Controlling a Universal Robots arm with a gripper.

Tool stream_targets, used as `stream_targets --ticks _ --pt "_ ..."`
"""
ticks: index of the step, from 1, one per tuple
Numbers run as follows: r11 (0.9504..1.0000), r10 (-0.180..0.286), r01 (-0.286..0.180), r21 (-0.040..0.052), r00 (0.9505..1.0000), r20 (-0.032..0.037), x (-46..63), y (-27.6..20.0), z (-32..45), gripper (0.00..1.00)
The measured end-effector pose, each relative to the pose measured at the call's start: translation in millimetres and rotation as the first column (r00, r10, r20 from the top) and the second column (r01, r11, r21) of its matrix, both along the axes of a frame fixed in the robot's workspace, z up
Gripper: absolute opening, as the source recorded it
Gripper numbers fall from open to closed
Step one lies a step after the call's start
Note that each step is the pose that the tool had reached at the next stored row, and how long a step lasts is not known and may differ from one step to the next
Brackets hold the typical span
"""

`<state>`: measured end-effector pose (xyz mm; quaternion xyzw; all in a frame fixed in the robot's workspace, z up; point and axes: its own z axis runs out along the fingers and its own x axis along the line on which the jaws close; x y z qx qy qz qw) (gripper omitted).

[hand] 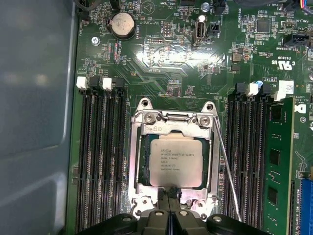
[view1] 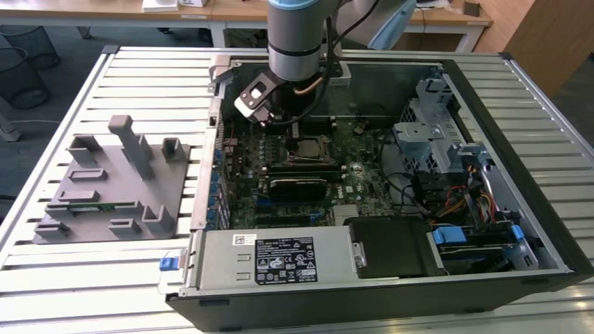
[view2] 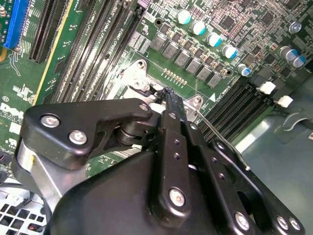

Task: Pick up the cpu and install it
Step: 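Close the cpu cover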

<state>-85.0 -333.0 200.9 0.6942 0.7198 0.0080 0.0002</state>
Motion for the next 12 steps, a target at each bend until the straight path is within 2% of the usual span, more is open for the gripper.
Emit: stream_targets --ticks 6,7,12 --pt "1.0 0.0 0.0 0.0001 1.0 0.0001 -0.2 0.0 3.6 0.11" --pt "1.0 0.0 0.0 0.0 1.0 0.0 -0.6 0.0 9.6 0.11" --pt "1.0 0.0 0.0 0.0001 1.0 0.0001 -0.5 0.0 9.4 0.11"
